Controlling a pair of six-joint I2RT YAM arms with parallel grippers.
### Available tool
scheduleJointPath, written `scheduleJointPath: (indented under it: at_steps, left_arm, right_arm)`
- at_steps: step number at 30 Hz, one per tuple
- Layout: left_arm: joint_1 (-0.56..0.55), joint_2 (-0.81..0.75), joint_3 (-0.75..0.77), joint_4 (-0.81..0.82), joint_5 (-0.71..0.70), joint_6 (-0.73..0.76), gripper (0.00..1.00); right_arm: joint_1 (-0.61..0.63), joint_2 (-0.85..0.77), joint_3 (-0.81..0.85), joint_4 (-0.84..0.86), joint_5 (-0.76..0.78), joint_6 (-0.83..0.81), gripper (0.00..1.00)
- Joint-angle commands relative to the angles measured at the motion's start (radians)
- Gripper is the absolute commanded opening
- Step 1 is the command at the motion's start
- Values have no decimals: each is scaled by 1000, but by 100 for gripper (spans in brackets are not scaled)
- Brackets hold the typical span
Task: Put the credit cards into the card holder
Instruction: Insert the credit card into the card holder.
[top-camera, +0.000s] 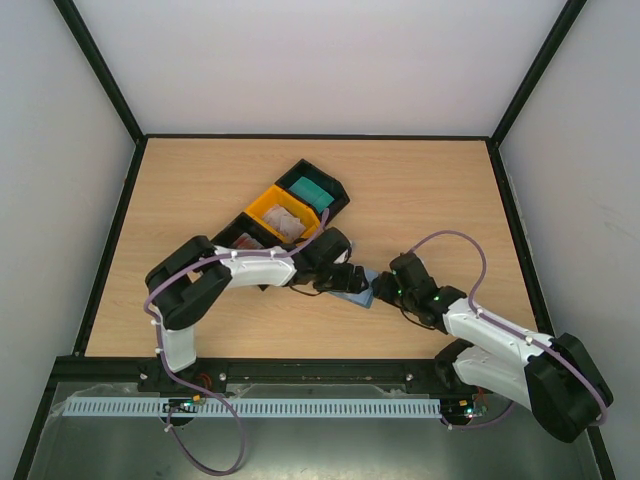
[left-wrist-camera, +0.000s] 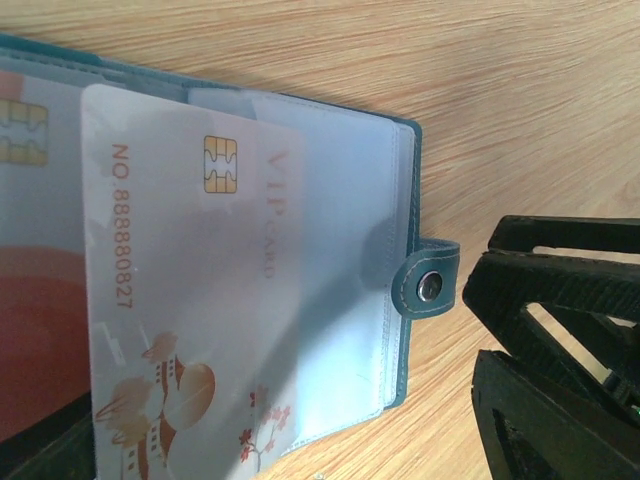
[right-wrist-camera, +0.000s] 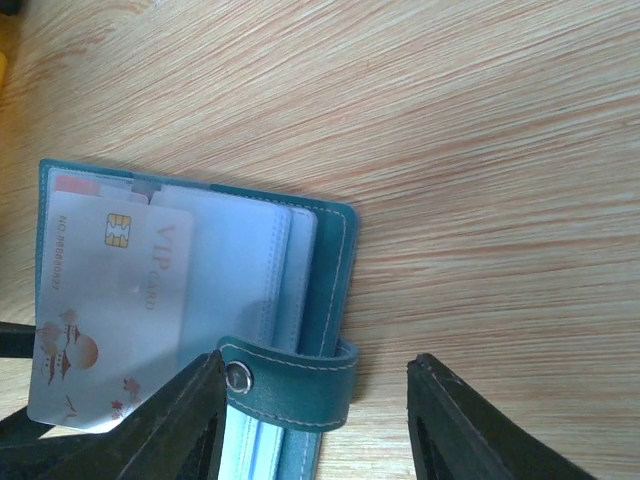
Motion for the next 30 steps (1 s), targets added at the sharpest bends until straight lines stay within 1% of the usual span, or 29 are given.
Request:
scheduleJointPath:
  at_steps: [1, 4, 6, 8, 11, 16, 22, 25, 27, 30]
  left_arm:
    - [-12, -23, -1, -72, -58, 29, 82]
    - [-28, -19, 12, -89, -89, 86, 78]
    - [-34, -13, 28, -117, -103, 130, 74]
    - [-39, -8, 35, -131, -104, 178, 70]
    - [-45, 2, 40, -134, -74, 236, 68]
    - [-55, 29, 61, -127, 14, 307, 68]
    - [-58, 46, 61, -106, 60, 308, 70]
    - [-61, 38, 62, -126, 26, 300, 72]
    - [-64, 21, 66, -159, -53, 288, 74]
    - [-70, 0, 72, -198, -118, 254, 78]
  right_arm:
    - [4, 3, -18, -20, -5, -9, 49]
    - [4, 4, -21, -17, -4, -6, 49]
    - [4, 0, -23, -19, 6, -2, 48]
    - [4, -1, -27, -18, 11, 0, 48]
    - [4, 8, -37, 5, -10, -3, 47]
    - [4, 32, -46, 48, -64, -9, 45]
    - [4, 48, -62, 98, -107, 18, 45]
    - [4, 47, -64, 96, -94, 32, 46]
    - [4, 43, -63, 85, -75, 36, 46]
    - [4, 38, -60, 67, -52, 39, 46]
